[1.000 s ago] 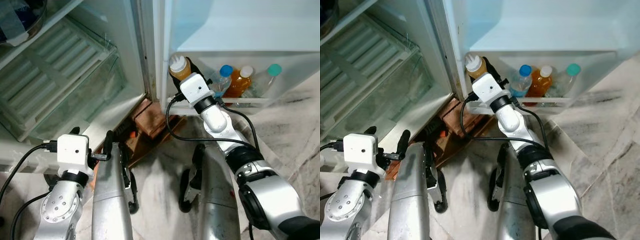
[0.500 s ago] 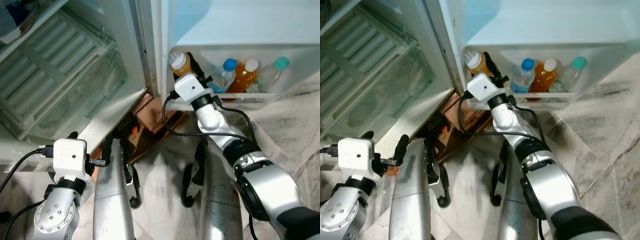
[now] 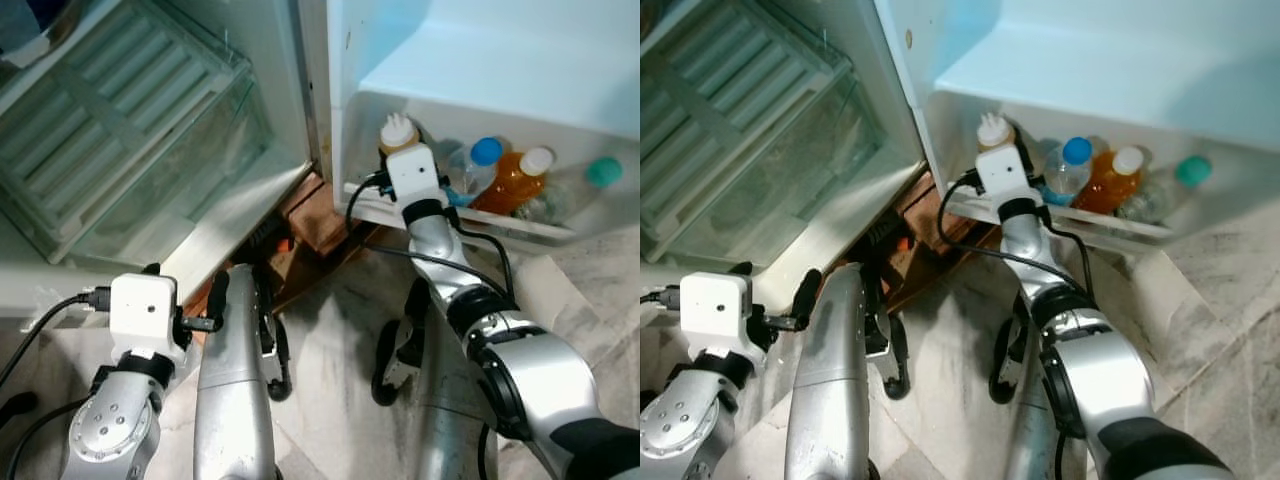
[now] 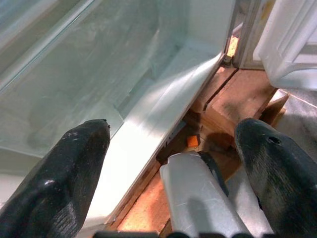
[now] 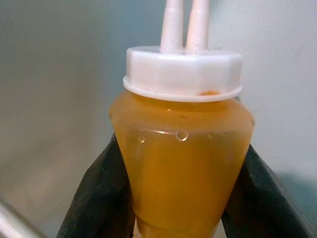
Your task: Restocking fridge
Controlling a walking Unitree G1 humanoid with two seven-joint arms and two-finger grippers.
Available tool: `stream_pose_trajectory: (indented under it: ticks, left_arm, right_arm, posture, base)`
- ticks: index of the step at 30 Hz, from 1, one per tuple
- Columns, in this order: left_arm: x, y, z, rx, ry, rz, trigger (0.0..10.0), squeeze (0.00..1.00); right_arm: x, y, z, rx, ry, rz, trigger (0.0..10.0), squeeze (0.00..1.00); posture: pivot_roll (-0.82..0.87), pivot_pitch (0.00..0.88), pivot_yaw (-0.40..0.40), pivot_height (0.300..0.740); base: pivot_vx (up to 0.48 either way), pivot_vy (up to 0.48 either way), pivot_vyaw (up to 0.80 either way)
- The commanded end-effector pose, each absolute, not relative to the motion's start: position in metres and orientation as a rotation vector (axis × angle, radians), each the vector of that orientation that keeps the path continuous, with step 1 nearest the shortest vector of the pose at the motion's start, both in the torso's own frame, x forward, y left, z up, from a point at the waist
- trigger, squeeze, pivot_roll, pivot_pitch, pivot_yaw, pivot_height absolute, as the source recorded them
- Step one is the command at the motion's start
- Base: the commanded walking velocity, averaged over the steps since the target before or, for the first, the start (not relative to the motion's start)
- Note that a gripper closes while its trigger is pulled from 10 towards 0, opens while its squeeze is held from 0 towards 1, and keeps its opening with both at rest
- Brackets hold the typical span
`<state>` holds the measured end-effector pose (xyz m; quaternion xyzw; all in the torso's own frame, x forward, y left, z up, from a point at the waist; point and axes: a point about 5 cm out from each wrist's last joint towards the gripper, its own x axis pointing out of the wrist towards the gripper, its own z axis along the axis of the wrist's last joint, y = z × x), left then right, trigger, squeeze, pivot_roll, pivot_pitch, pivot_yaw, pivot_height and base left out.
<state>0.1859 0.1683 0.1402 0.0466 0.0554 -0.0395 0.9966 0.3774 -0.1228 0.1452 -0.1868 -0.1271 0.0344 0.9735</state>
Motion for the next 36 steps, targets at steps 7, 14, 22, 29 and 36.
stream_pose_trajectory:
  ticks: [7, 14, 22, 29, 36]
  left_arm:
    - [0.188, 0.169, 0.138, 0.096, 0.131, -0.081, 10.0, 0.0]
    - [0.195, 0.166, 0.138, 0.093, 0.113, -0.088, 10.0, 0.0]
    - [0.209, 0.159, 0.137, 0.068, 0.091, -0.113, 10.0, 0.0]
    - [0.23, 0.15, 0.132, 0.058, 0.068, -0.137, 10.0, 0.0]
    - [0.249, 0.142, 0.131, 0.048, 0.029, -0.159, 10.0, 0.0]
  right_arm:
    - [0.374, -0.136, 0.124, -0.227, -0.111, 0.012, 10.0, 1.0]
    - [0.379, -0.137, 0.134, -0.204, -0.132, 0.012, 10.0, 1.0]
    - [0.388, -0.136, 0.159, -0.194, -0.208, 0.048, 10.0, 1.0]
    - [0.394, -0.143, 0.178, -0.234, -0.249, 0.074, 10.0, 1.0]
    - [0.397, -0.148, 0.189, -0.284, -0.277, 0.112, 10.0, 1.0]
  posture:
    - [0.35, 0.462, 0.099, 0.532]
    - [0.34, 0.436, 0.09, 0.532]
    - [0.28, 0.372, 0.064, 0.532]
    - [0.21, 0.296, 0.04, 0.532]
    - [0.16, 0.23, 0.032, 0.532]
  base:
    - [0.0, 0.0, 0.0]
    - [0.0, 0.0, 0.0]
    - [0.0, 0.0, 0.0]
    - [0.0, 0.0, 0.0]
    - [0.0, 0.0, 0.0]
